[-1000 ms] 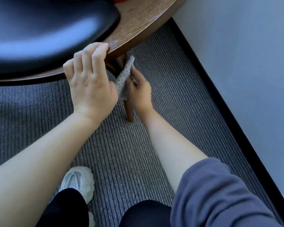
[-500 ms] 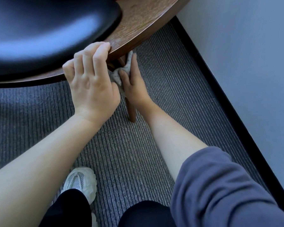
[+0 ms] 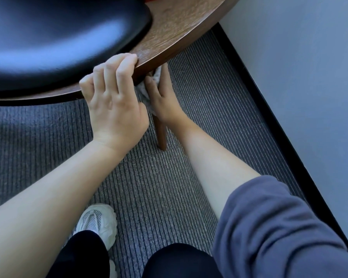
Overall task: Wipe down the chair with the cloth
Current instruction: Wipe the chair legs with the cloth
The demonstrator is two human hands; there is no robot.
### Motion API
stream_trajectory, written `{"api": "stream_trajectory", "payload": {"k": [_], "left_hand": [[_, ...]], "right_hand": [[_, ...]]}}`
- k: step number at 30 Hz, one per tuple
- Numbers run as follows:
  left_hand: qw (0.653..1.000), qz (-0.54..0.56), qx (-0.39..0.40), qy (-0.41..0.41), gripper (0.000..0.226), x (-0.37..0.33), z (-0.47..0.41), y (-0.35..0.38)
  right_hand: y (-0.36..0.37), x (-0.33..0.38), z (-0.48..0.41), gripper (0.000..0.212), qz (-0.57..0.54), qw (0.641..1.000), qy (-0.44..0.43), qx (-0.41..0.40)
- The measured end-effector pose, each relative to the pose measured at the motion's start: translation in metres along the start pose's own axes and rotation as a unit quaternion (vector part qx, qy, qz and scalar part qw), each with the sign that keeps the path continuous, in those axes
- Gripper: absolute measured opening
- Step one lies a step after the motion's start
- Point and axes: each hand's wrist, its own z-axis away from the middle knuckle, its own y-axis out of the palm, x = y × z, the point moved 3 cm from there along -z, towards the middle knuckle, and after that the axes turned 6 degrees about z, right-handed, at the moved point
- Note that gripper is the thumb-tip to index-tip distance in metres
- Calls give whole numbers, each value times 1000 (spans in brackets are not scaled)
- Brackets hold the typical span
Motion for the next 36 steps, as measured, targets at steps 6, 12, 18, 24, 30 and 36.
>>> {"api": "stream_trajectory", "payload": {"k": [6, 12, 18, 24, 30, 36], "left_hand": [[1000, 0, -4, 1, 65, 0, 0, 0], [1000, -3, -8, 2, 67, -1, 0, 2], [1000, -1, -2, 2, 68, -1, 0, 1], [1000, -8, -8, 3, 69, -1, 0, 1], [1000, -6, 3, -1, 71, -1, -1, 0], [1000, -7, -3, -5, 68, -3, 0, 2]], "right_hand": [[-2, 0, -3, 77, 41, 997, -62, -19], [-9, 10, -10, 58, 61, 995, -82, 8], [-9, 5, -2, 66, 51, 997, -58, -2], [-10, 19, -8, 63, 70, 992, -103, 10], [-10, 21, -10, 62, 83, 988, -129, 5], [-2, 4, -1, 69, 13, 997, -72, -15]]}}
